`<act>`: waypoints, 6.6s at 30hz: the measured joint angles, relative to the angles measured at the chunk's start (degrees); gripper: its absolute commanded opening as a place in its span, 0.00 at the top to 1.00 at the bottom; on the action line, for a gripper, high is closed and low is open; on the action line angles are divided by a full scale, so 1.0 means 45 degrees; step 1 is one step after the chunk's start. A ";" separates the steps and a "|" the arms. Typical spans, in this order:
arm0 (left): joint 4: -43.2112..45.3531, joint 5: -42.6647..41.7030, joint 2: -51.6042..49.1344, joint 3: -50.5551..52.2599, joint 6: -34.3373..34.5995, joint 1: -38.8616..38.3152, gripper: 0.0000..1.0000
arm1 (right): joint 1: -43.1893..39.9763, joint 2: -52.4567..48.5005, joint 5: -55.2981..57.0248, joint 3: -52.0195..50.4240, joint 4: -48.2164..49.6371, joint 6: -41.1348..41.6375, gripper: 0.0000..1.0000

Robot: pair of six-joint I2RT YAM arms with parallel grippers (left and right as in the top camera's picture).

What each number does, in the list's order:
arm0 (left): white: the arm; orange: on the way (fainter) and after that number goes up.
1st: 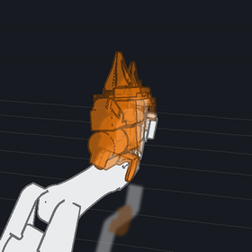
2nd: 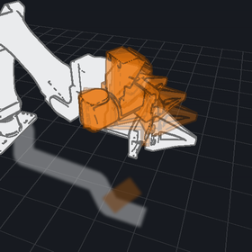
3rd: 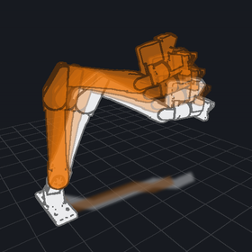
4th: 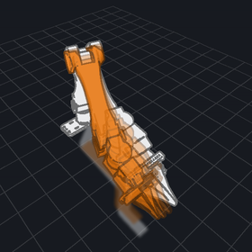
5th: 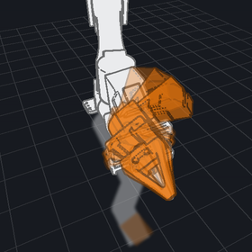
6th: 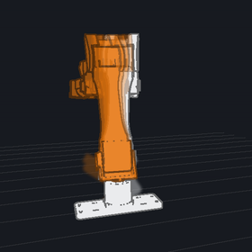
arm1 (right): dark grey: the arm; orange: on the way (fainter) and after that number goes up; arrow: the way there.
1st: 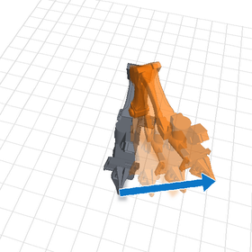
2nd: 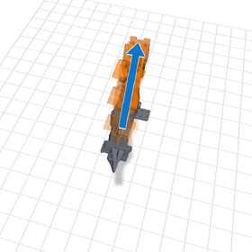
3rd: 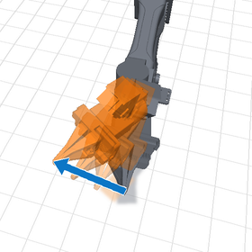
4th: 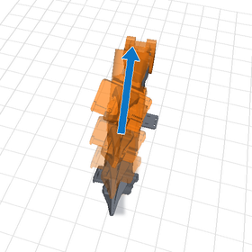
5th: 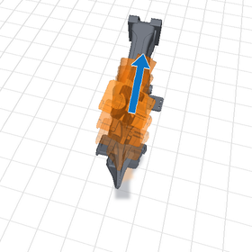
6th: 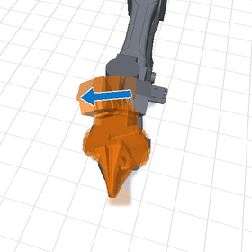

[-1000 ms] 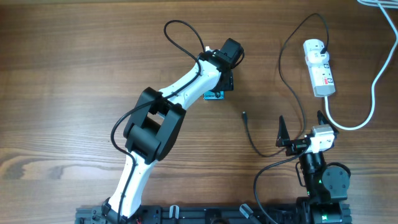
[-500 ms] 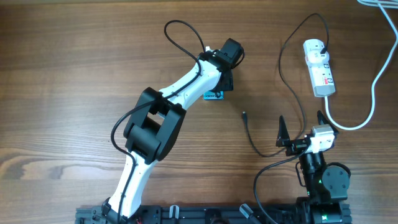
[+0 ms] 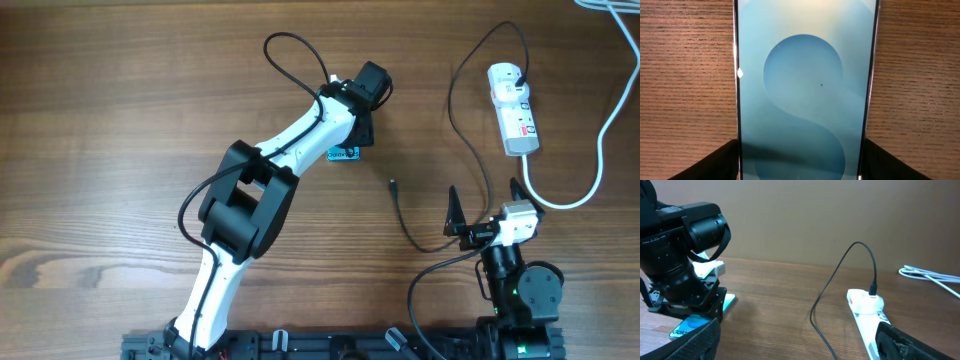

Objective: Plug charger to phone and switch on socket

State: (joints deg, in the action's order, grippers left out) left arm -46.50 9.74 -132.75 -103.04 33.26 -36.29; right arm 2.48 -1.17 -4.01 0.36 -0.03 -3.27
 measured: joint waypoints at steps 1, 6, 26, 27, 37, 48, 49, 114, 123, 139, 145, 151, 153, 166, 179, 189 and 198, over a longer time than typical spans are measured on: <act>-0.0015 -0.0005 0.0000 -0.0005 -0.0005 0.0000 0.34 | 0.0000 0.0000 0.0000 0.0000 0.0000 0.0000 0.00; -0.0049 -0.0010 0.0005 -0.0024 0.0005 0.0000 0.30 | 0.0000 0.0000 0.0005 0.0000 0.0000 0.0000 0.00; -0.1331 -0.6635 0.1005 -0.0015 0.0019 0.1413 0.38 | 0.0000 0.0000 0.0005 0.0000 0.0000 0.0000 0.00; -0.1331 -0.7645 0.1005 -0.0015 0.0024 0.1739 0.38 | 0.0000 0.0000 0.0000 0.0000 0.0000 0.0000 0.00; -0.1287 -1.4358 0.1005 -0.0015 0.2312 0.4265 0.39 | 0.0000 0.0000 0.0005 0.0000 0.0000 0.0000 0.00; -0.0607 -1.5965 0.1005 -0.0010 0.5629 0.5911 0.38 | 0.0000 0.0000 0.0005 0.0000 0.0000 0.0000 0.01; -0.0612 -1.6213 0.1005 -0.0010 0.5746 0.6028 0.38 | 0.0000 0.0000 0.0005 0.0000 0.0000 0.0000 0.00; -0.0418 -1.5703 0.1073 -0.0010 0.6693 0.3997 0.37 | 0.7164 -2.2246 0.4464 1.9190 -1.0550 1.1803 0.53; -0.0418 -1.6232 0.1073 -0.0010 0.6698 0.3993 0.37 | 0.7164 -2.2615 0.5013 1.9190 -1.0506 1.2250 0.62; -0.0418 -1.6281 0.1073 -0.0010 0.6693 0.3988 0.37 | 0.7179 -2.2644 0.5236 1.9190 -1.0336 1.2760 0.86; -0.0418 -1.6383 0.1073 -0.0010 0.6698 0.3978 0.37 | 0.7189 -2.2644 0.5236 1.9190 -1.0258 1.2764 0.85; -0.0418 -1.6495 0.1073 -0.0010 0.6693 0.3983 0.37 | 0.7189 -2.2644 0.5241 1.9195 -1.0234 1.2764 0.85; -0.0418 -1.6519 0.1073 -0.0010 0.6693 0.3983 0.37 | 0.7189 -2.2644 0.5241 1.9190 -1.0219 1.2764 0.87; -0.0418 -1.6509 0.1073 -0.0010 0.6683 0.3983 0.35 | 0.7213 -2.2644 0.5280 1.9190 -1.0190 1.2920 0.96; -0.0369 -1.7005 0.1103 0.0015 0.8102 0.5139 0.31 | 0.5965 -2.2309 0.4002 1.9190 -0.9787 2.0230 0.96; -0.0384 -1.8399 0.1117 0.0015 0.9802 0.5124 0.47 | 0.5974 -2.2309 0.1122 1.9190 -0.8816 2.5592 0.96; -0.0369 -1.8413 0.1137 0.0010 1.0642 0.5124 0.56 | 0.5999 -2.2309 0.0437 1.9190 -0.8476 2.6729 0.96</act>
State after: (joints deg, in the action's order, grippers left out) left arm -48.16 -73.12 -127.63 -103.00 81.14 -13.23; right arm 29.47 -101.56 -2.04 86.72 -38.17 117.01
